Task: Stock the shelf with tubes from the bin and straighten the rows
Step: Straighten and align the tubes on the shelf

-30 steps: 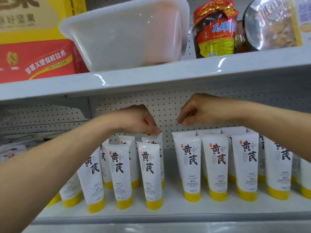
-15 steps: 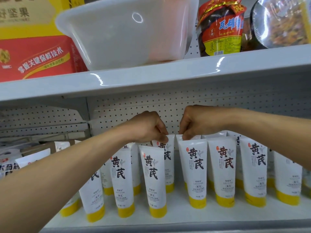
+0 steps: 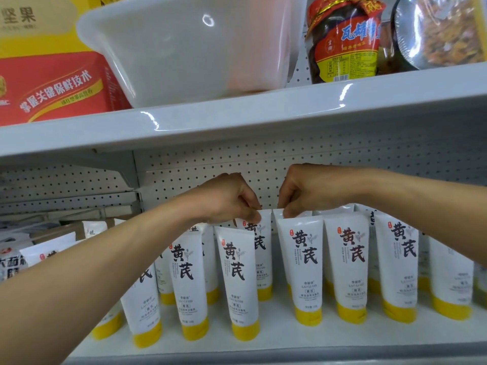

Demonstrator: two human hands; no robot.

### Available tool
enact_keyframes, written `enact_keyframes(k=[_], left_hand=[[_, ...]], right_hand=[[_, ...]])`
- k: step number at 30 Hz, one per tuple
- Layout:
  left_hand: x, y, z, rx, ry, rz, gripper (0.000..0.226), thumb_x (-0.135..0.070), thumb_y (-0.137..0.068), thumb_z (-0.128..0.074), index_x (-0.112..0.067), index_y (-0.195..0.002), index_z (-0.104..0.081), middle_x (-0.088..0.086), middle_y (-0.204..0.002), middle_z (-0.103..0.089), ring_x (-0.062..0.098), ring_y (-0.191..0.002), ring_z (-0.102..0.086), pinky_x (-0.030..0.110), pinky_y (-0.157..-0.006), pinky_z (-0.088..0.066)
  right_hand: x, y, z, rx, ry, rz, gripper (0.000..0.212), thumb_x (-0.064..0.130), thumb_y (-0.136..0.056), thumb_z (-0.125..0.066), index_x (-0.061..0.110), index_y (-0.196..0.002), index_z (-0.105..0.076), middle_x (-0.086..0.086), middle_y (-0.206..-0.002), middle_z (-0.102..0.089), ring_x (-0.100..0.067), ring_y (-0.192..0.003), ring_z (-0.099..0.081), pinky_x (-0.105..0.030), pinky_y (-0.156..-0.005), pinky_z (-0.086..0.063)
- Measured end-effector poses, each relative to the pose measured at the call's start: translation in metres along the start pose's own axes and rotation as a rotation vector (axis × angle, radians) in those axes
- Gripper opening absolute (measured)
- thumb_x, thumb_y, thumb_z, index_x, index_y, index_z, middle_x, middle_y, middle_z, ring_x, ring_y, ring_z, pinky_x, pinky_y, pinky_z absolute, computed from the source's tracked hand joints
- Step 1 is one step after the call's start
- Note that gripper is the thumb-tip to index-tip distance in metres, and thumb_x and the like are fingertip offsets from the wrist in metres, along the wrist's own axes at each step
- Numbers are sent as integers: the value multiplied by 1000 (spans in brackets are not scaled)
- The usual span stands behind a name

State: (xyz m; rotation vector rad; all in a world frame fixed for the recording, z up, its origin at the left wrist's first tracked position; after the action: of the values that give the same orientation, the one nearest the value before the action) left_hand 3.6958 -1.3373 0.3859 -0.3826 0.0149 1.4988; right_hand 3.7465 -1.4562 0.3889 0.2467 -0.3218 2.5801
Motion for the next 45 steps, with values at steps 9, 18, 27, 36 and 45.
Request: enact_keyframes(k=[9,18,27,36,45], left_hand=[[0,1,-1,13,6,-1,19,-31,-82,-76,-27,-100,-75,-17,-87,-73,2,-89,-67,26,-94,-51],[-28,44,27,-148,163,-170,29,-52,-84,-58,-34,-102,-72,-20,-102,-71,-7,-94,-63,11,-84,-47],[-20,68,-2,120,-124,-129,25,-29,-78,-79,-30,-102,-70,-19,-93,-72,-8,-83,-63,14,-76,-51],[-26,54,-11,2,-182,-124,16,-35,-80,-75,-20,-83,-69,-7,-73,-65,7,-67,-56,26,-61,-44],[-29,44,-15,12,-150,-121,12,-33,-80,-74,-24,-81,-66,-7,-76,-64,9,-72,-57,28,-65,-46]], right_hand=[[-2,3,3,-13,13,-8,10,27,-86,-71,27,-94,-76,18,-90,-74,0,-87,-67,-31,-91,-55],[26,38,16,-247,-60,154,15,40,-88,-64,32,-95,-74,21,-85,-71,7,-81,-64,-14,-72,-48],[25,51,-18,-11,135,34,14,36,-85,-68,27,-95,-65,11,-89,-69,-10,-83,-65,-41,-79,-55],[25,52,-25,4,224,26,15,35,-89,-63,21,-88,-58,9,-91,-60,-12,-85,-59,-38,-78,-51],[25,49,-25,1,223,34,16,35,-89,-63,20,-88,-58,8,-88,-60,-14,-84,-60,-39,-77,-51]])
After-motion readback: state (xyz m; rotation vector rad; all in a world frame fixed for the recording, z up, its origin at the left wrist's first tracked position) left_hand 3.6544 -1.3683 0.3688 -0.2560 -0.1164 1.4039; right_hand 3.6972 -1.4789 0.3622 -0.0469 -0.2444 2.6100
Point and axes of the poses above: each hand's wrist, its own y-axis away from the middle knuckle, its own z-axis out of the back of the hand, x = y × z, the point moved 7 cm from there along -y, towards the middle knuckle
